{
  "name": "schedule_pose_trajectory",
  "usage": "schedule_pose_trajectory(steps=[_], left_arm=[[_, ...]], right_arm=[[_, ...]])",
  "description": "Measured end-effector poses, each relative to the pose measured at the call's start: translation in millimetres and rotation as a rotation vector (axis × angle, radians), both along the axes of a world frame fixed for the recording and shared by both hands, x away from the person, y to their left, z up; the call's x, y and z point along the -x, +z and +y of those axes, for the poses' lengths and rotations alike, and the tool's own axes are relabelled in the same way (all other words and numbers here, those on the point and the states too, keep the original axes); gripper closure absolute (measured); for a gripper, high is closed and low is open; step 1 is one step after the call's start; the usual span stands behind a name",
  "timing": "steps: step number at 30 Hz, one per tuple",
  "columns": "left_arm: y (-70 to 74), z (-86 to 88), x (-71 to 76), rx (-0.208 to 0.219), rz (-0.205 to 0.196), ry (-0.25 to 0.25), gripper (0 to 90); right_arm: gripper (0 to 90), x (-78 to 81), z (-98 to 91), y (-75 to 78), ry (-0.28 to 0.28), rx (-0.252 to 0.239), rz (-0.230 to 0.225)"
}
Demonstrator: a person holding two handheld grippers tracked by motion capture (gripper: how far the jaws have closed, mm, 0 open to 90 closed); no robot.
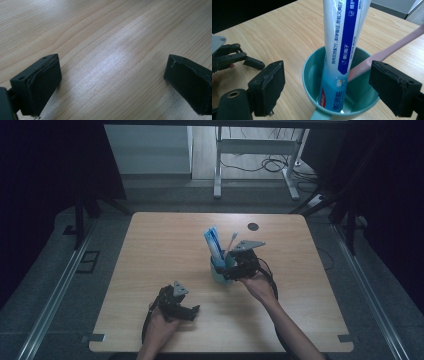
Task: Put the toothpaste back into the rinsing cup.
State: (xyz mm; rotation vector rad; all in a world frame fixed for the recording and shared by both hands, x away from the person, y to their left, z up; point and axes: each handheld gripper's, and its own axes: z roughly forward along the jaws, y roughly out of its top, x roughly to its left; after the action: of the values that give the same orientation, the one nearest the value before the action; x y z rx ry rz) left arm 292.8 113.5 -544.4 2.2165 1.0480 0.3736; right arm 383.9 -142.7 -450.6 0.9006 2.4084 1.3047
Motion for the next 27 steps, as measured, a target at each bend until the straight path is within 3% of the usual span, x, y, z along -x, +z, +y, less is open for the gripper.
schedule_pose_trajectory(steps=[27], left_arm=[[-0.3,-0.3,0.1,0.006,-0.001,0.004,1.4]], right_arm=[[12.0,16.1,-30.6,-0.4,-0.011,0.033,-0.021]])
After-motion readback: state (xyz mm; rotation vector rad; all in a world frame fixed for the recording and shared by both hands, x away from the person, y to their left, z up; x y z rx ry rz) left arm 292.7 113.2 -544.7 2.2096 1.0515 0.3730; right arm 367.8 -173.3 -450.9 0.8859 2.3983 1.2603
